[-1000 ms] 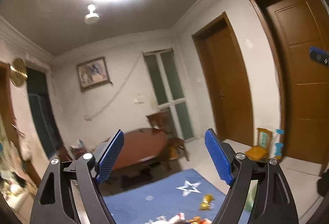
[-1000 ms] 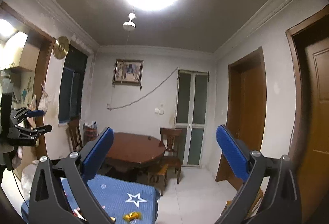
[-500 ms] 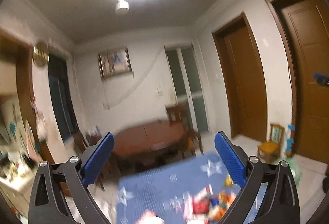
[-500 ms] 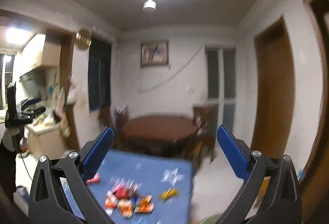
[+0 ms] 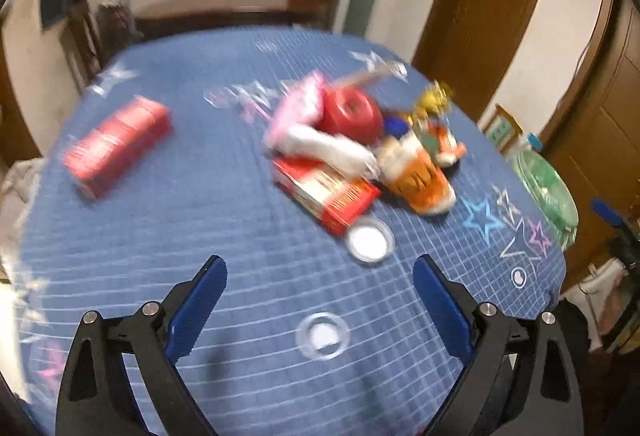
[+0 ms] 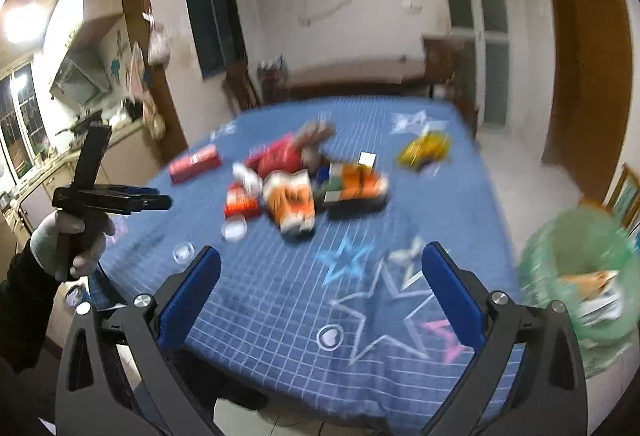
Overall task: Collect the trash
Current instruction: 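Grasp the clear plastic lid with the left tool while the right tool grasps the orange paper cup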
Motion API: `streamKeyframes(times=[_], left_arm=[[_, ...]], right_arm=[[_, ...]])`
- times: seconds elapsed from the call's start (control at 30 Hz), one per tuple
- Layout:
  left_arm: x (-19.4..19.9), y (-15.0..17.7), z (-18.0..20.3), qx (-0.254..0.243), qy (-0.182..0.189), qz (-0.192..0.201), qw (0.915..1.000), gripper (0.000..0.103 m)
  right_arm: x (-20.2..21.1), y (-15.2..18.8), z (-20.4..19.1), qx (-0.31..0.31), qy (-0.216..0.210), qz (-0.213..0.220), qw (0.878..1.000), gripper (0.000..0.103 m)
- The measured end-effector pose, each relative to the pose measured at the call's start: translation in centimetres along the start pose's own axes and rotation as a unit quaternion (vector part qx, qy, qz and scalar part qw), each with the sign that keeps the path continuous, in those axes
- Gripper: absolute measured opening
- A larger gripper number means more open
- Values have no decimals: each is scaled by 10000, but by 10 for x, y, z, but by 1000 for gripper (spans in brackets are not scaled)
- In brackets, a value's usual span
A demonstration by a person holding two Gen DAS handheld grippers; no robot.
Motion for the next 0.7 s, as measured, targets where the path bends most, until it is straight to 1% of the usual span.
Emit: streamKeyframes(times=[0.03,0.07,0.1,0.13,0.17,0.2,0.27,0.3,0.43,0.47,0.5,0.53,0.57,0.6,0.63,0.7], left_arm=[[-14,5,8,-47,27,-87,9999,93],[-27,3,13,-70,36,-151,9999,90],[-38,8,19,-160,49,-265,9995,87],[-54,3,35,-219,44,-339,9992,84],[-63,7,39,-259,35,-447,9987,80],[-75,7,43,-270,43,-524,9983,79],[-94,2,52,-292,-19,-599,9978,77],[-98,1,54,-341,-125,-532,9979,77],[-106,-5,57,-376,-371,-449,9976,76],[-108,-6,57,-395,-432,-420,9974,71],[-107,-6,57,-442,-544,-365,9969,61],[-105,-7,56,-435,-590,-338,9967,56],[-103,-7,54,-406,-588,-319,9969,45],[-99,-6,50,-343,-568,-289,9974,42],[-94,-4,46,-239,-489,-265,9982,42],[-89,-2,40,-176,-472,-241,9984,42]], right_arm=[[-9,1,2,37,-45,-112,9999,97],[-29,3,0,60,-105,-283,9995,97],[-35,3,3,31,-171,-371,9992,97],[-50,2,1,-18,-279,-497,9984,97],[-57,3,2,-40,-332,-551,9979,96],[-66,1,2,-48,-384,-608,9974,94],[-85,-4,2,-46,-411,-726,9965,86],[-92,-7,2,-44,-439,-770,9961,85],[-118,-10,-5,110,-499,-1011,9936,73],[-123,-11,-5,135,-495,-1044,9932,70],[-129,-11,-6,154,-505,-1095,9926,69],[-135,-11,-7,172,-509,-1134,9921,66],[-142,-12,-9,200,-504,-1175,9916,64],[-148,-12,-10,225,-509,-1217,9910,63],[-154,-13,-11,247,-522,-1268,9902,63],[-166,-13,-17,297,-567,-1391,9882,63]])
Point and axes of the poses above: each gripper's, at about its wrist camera, not at the fingertips, and x roughly against the way its jaws point, z to its right, y to its underside, the point moved 3 cm from there along -x, roughly the way its jaws point, and after that the axes turned 12 degrees about z, right-handed, at the moved point
